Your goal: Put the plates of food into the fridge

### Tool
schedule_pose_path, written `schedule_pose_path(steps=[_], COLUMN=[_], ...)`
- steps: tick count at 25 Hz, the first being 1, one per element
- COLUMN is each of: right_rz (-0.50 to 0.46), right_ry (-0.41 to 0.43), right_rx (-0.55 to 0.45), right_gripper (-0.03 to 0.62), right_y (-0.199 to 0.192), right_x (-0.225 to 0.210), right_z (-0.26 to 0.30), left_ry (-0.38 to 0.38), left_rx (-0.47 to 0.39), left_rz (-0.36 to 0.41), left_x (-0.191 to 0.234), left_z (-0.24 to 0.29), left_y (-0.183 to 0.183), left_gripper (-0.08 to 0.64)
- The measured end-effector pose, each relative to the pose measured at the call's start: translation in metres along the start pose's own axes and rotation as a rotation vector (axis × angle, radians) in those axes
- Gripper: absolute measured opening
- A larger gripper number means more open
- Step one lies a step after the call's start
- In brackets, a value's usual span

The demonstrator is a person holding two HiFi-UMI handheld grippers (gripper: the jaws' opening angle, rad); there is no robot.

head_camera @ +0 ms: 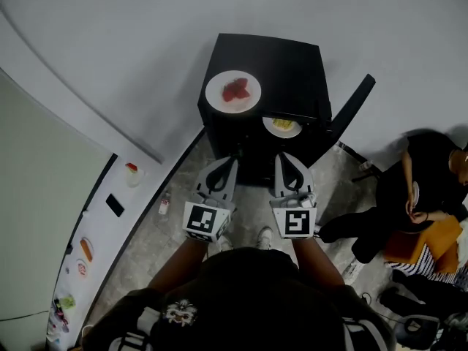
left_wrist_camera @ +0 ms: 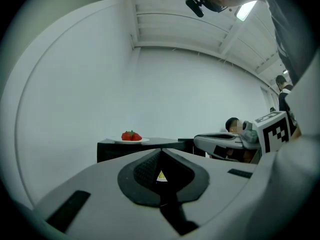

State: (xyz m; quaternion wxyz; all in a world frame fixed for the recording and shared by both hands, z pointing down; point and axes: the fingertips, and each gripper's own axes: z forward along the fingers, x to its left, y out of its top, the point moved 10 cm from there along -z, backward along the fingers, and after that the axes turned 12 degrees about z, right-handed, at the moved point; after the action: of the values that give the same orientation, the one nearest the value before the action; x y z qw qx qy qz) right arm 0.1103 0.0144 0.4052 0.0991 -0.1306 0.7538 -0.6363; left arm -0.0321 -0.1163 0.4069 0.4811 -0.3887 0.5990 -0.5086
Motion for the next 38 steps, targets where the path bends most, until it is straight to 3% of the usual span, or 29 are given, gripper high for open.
schedule_pose_path(steps=[8,13,20,23,28,32,38], right_rz=[0.044,0.057,0.015,0.023,-0.154,-0.145,-0.118], right_ry=[-0.018,-0.009,0.022,0.029,0.082,0.079,0.064], right_rx=[-0.028,-0.003,-0.019,-0.022,0.121,0.125,0.100], right_gripper=[0.025,0.025,0.025,0.025,0.025,0.025,0.025], right_y=[0.015,0.009,0.005,0.003,-0.001,-0.003,-0.004], right_x=[0.005,0.008,0.015,0.018,0.018,0.016,0.009], right_z=[-0.008,-0.012,-0.016,-0.016,-0.022,-0.022,-0.019], left_ry=[0.023,0.045,-0.016,-0.022,-0.032,-0.077,-0.082], left_rx=[0.037,0.034,0.042,0.009,-0.058,-0.123,-0.159], left_rz=[0.020,-0.036,-0.367,-0.513,-0.845,-1.107,-1.340], left_x=[0.002,0.012,0.031,0.041,0.060,0.072,0.083], left_z=[0.003,0.009,0.036,0.045,0.064,0.082,0.100], left_y=[-0.003,-0.008,-0.021,-0.022,-0.030,-0.032,-0.040], left_gripper=[0.021,0.023,0.027,0.122,0.140,0.147,0.149])
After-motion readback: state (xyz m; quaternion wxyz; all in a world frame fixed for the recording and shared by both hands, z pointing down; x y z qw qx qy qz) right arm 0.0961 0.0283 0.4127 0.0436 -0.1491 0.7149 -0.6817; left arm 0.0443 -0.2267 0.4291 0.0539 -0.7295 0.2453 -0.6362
